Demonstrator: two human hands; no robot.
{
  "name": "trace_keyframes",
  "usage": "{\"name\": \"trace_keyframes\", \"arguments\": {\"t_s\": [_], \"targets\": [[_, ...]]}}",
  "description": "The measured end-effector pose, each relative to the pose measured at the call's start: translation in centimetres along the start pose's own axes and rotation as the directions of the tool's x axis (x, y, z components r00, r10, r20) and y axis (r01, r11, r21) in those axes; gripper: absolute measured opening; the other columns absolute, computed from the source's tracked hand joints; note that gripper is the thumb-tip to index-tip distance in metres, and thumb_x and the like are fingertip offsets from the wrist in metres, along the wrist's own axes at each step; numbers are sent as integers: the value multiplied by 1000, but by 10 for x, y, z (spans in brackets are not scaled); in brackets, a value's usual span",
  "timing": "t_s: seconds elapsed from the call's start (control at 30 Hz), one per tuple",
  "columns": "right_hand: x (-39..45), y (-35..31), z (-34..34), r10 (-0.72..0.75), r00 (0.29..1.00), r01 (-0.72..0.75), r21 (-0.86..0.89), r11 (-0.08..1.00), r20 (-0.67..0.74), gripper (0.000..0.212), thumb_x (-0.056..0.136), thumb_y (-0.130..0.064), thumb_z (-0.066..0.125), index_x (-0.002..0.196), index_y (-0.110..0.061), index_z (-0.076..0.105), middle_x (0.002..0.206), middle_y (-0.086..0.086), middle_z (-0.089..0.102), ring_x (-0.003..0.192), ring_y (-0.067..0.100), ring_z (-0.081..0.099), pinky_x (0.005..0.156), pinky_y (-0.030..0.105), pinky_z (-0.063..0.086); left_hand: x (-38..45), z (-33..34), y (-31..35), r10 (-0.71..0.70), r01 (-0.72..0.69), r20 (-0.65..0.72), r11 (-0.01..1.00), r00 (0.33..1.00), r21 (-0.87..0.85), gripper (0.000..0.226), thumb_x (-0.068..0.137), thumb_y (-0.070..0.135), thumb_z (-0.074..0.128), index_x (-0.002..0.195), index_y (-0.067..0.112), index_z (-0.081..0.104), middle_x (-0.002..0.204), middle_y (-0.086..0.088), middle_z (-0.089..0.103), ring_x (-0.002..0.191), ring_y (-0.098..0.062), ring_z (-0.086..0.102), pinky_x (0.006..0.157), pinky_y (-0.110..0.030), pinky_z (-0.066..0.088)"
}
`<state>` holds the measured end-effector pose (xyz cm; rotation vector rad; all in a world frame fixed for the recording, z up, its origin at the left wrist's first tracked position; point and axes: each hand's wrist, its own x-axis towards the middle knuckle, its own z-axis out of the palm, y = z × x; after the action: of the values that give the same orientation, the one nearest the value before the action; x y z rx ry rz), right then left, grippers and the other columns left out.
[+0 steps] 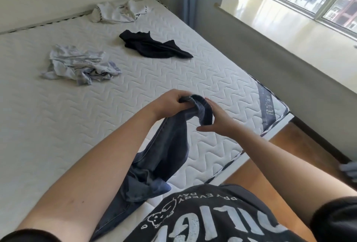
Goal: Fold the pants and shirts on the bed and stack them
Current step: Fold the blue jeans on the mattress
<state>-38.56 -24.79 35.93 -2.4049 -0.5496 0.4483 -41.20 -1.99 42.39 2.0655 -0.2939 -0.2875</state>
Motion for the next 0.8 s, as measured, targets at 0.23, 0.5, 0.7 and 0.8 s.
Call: {"name": "trace_keyframes", "arguments": {"t_s": [0.23,0.5,0.7,0.8], "targets": [[-10,23,-4,199,956,-180,103,978,-215,7,90,-17,54,93,-23,53,79,-2,61,76,24,55,58,29,36,22,9,-3,-32,32,-74,999,997,-8,18,98,28,58,86,21,70,81,-3,71,74,-14,63,76,-33,51],[-41,52,-61,230,913,-221,64,973,-336,23,92,-38,64,77,-22,61,60,-6,56,56,4,49,53,19,36,65,18,-14,-59,104,-252,980,966,169,33,95,38,61,88,6,66,76,-8,66,76,-23,59,74,-42,47],[-44,71,-73,286,921,-290,27,957,-265,32,91,-38,66,66,-25,50,61,-1,53,55,15,52,56,32,40,112,29,-5,-88,141,-192,948,977,284,23,92,46,63,84,24,64,83,1,67,83,-25,64,64,-31,43],[-33,97,-79,321,931,-325,4,946,-175,35,92,-36,65,64,-27,47,60,-3,49,57,15,47,52,29,34,143,46,-12,-216,220,-42,959,976,178,28,98,46,53,106,22,62,104,-10,67,85,-33,68,61,-44,60]]}}
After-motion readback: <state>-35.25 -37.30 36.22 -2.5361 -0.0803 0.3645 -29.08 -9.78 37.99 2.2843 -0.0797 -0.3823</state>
